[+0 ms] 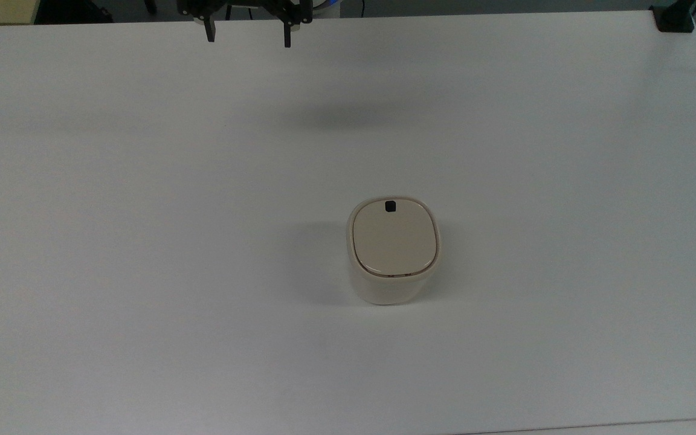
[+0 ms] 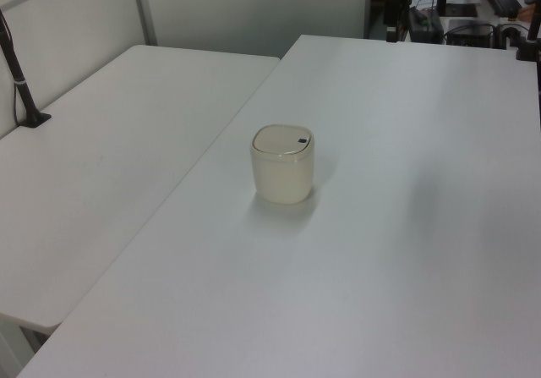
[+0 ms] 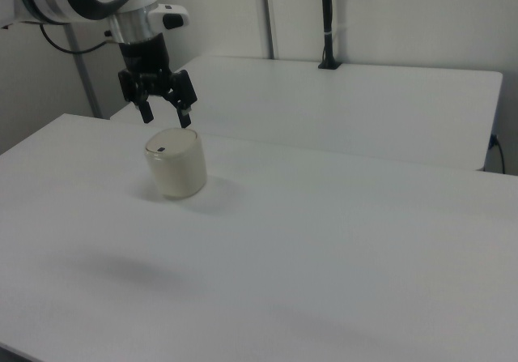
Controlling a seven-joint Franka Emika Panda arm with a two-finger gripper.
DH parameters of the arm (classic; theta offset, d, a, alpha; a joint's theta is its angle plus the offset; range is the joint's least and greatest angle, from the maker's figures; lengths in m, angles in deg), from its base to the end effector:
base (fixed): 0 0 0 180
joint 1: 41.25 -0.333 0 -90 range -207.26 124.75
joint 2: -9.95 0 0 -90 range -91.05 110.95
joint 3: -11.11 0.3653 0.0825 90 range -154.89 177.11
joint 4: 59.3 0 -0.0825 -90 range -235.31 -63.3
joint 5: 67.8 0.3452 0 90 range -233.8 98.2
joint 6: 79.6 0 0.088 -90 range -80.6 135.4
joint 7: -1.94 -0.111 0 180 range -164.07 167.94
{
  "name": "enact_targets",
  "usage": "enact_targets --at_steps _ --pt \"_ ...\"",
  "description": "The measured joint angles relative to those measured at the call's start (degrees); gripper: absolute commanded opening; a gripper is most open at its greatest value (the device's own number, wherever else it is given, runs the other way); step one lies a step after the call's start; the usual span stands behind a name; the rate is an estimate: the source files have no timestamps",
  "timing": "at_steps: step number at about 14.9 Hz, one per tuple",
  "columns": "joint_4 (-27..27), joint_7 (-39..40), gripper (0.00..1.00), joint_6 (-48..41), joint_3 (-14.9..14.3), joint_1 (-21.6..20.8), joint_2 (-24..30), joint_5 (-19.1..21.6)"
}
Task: Open the trash bin
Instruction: 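Move the gripper down toward the lid tab of the cream bin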
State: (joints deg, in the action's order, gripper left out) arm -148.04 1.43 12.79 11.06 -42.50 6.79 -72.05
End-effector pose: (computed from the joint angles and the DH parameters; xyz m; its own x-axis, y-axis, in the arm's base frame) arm 0.5393 0.0034 0.6543 0.9998 0.0152 0.0091 0.0144 -0.9972 0.0740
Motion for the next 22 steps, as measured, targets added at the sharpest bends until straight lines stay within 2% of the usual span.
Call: enact_targets --at_steps 10,11,14,16,17,18,22 --pt "-0.02 0.01 1.0 1.17 0.0 0.96 -0.11 0.0" --pt "-0.02 0.01 0.93 1.17 0.0 0.96 -0.11 0.0" --pt "-0.02 0.02 0.38 1.17 0.0 0.96 -0.12 0.0" --pt "-0.02 0.07 0.13 1.17 0.02 0.96 -0.13 0.0" --pt "-0.03 0.08 0.03 1.17 0.06 0.96 -0.14 0.0" --pt "-0.04 0.08 0.0 1.17 0.12 0.95 -0.19 0.0" --pt "-0.11 0.08 0.0 1.17 0.31 0.94 -0.53 0.0"
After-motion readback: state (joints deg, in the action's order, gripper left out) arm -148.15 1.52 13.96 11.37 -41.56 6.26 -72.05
